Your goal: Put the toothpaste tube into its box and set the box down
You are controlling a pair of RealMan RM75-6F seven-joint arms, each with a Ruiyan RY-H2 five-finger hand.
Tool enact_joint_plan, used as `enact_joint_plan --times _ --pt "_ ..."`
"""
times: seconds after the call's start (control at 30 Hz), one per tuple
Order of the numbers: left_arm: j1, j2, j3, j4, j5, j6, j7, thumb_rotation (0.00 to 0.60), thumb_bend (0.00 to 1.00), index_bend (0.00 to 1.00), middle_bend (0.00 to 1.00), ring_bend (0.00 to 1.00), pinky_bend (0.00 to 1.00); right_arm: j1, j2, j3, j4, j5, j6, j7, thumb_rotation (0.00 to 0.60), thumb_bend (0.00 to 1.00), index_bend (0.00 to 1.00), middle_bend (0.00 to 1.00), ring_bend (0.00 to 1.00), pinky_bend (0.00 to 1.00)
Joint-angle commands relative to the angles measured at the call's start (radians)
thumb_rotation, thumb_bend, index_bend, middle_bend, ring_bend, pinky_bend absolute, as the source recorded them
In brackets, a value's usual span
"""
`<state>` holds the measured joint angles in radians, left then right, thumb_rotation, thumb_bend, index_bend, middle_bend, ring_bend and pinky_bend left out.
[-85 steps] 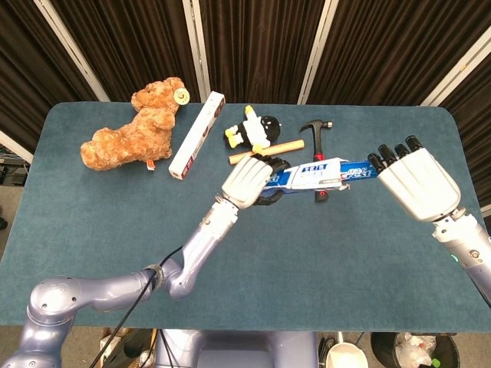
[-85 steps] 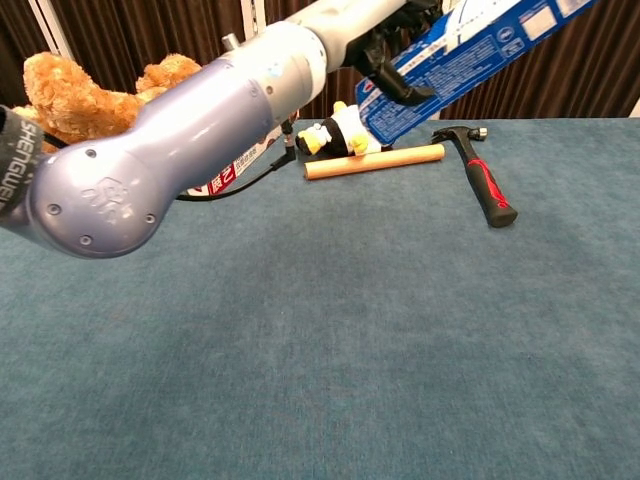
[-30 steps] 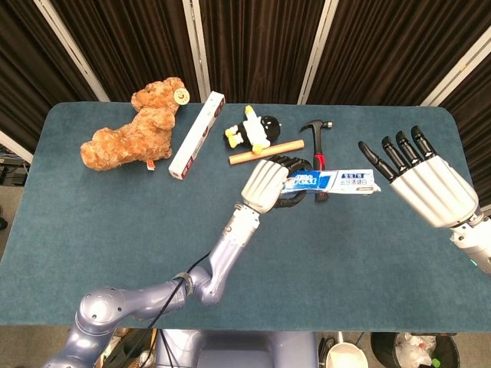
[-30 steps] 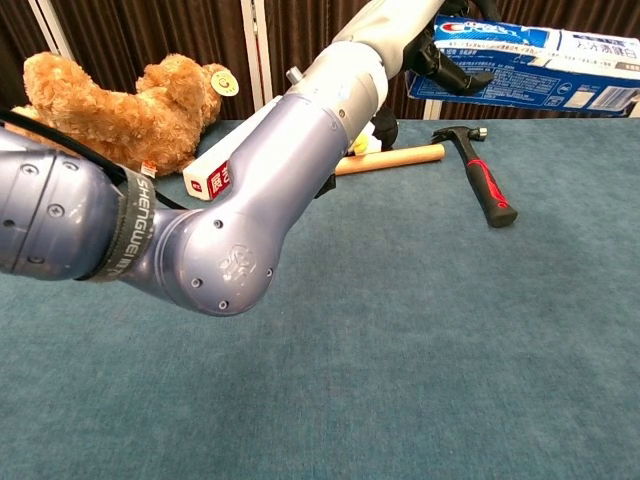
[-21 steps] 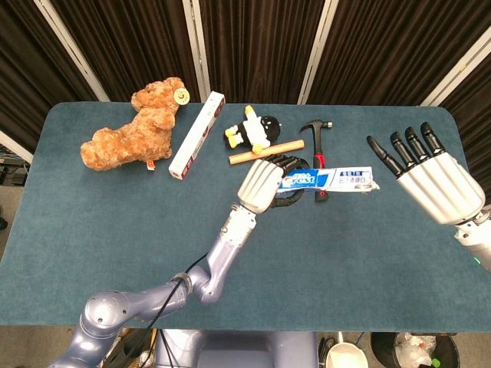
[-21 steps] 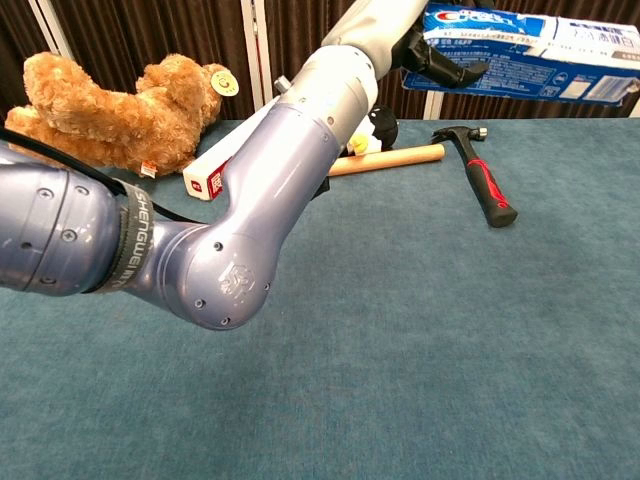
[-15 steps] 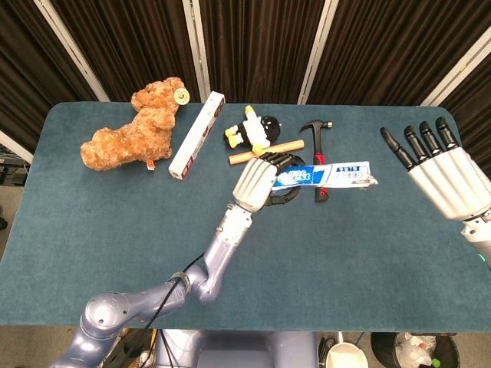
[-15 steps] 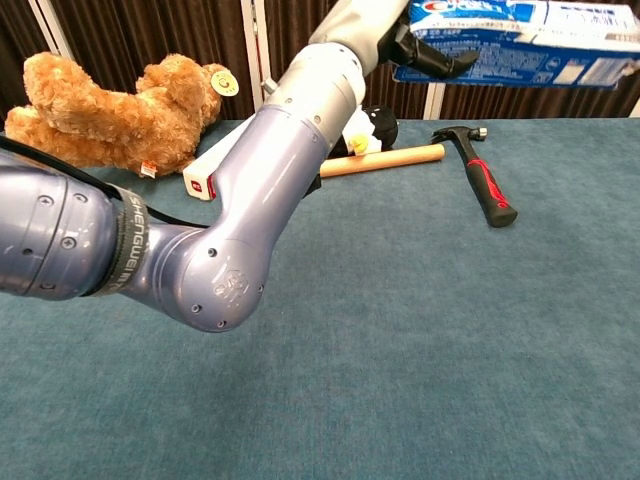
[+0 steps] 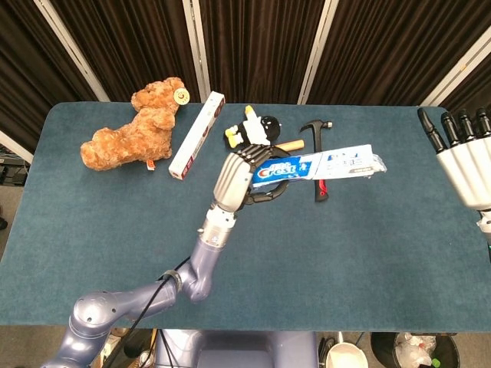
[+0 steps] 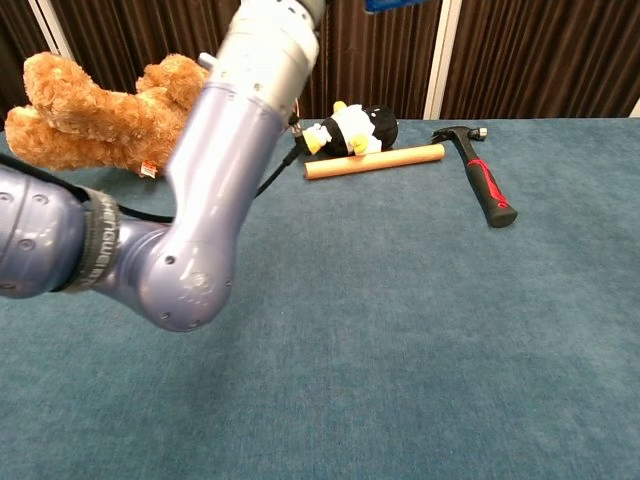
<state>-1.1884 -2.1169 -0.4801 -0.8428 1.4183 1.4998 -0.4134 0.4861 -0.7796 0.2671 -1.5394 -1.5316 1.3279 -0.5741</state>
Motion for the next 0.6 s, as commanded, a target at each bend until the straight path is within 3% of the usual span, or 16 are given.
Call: enact_joint_plan --times 0.03,0.33,0.6 --pt "0.033 0.02 0.015 -0.025 0.023 0.045 -0.038 0.6 0.48 0.35 0.47 0.43 0.47 -0.004 -0.009 -0.001 0.004 0.012 -0.004 -0.005 0.6 0.36 0.05 0.31 0.28 0.29" --pt "0.097 0.015 -0.017 -0.072 0.045 0.213 -0.184 0.6 0.49 0.35 0.46 0.42 0.47 0.0 -0.038 -0.006 0.008 0.03 -0.01 -0.017 0.6 0.36 0.05 0.31 0.28 0.29" --pt "0.099 0.007 -0.039 -0.085 0.074 0.288 -0.239 0.6 0.49 0.34 0.46 0.41 0.47 0.009 -0.057 -0.011 0.015 0.038 -0.024 -0.032 0.6 0.36 0.05 0.31 0.28 0.29"
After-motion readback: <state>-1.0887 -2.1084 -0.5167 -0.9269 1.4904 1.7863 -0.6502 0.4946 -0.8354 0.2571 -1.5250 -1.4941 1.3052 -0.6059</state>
